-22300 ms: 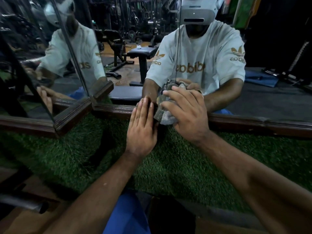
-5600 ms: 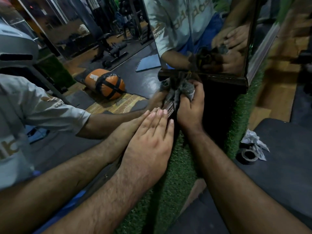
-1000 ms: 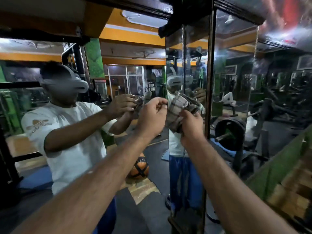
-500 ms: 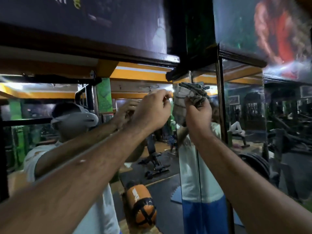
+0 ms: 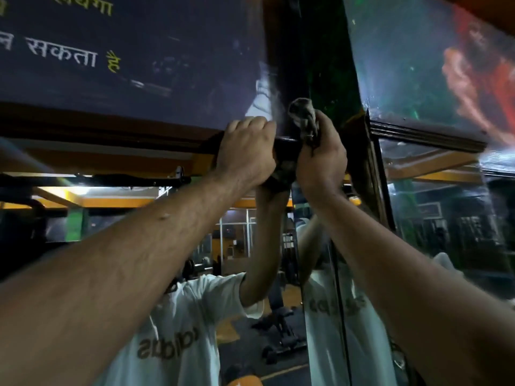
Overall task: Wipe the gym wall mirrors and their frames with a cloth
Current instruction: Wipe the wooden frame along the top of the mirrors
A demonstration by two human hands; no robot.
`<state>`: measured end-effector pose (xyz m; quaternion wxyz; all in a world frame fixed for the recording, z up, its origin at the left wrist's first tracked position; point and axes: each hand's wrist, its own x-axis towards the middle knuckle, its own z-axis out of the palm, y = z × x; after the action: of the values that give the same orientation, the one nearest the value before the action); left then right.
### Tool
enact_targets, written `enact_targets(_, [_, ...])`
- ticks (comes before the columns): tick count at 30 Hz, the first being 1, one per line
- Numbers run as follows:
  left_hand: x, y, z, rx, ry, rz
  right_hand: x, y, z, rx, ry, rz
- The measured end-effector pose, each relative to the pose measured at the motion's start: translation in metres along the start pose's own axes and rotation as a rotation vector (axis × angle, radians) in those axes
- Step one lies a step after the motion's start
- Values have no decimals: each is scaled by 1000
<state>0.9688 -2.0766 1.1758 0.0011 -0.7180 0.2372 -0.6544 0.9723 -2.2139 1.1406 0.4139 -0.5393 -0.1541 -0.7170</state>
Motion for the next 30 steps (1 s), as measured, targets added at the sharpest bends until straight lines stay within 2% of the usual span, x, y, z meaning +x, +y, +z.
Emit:
enact_targets(3, [7,-18,13,91,-39,-22,11,26,19,-79,-139,-117])
enact_targets(6, [-2,-33,29,232,19,79,5,48,32,-208,-244,-235])
enact_targets(11, [-5,-34,32,265,50,98,7,38,28,-178,-307,-202])
enact_targets(14, [-7,-33,33,272,72,105,11,36,23,-284,-426,-255])
enact_targets(17, [-7,-35,35,279,93,110,23,28,23,-340,-503,-225])
enact_targets(21, [-6,-34,36,275,94,93,30,32,29,-427,-422,-367])
enact_targets(25, [-5,-35,36,272,86,88,24,57,41,-357,-275,-477])
enact_targets(30, [-2,-37,30,235,29,118,19,44,53,-294,-98,-381])
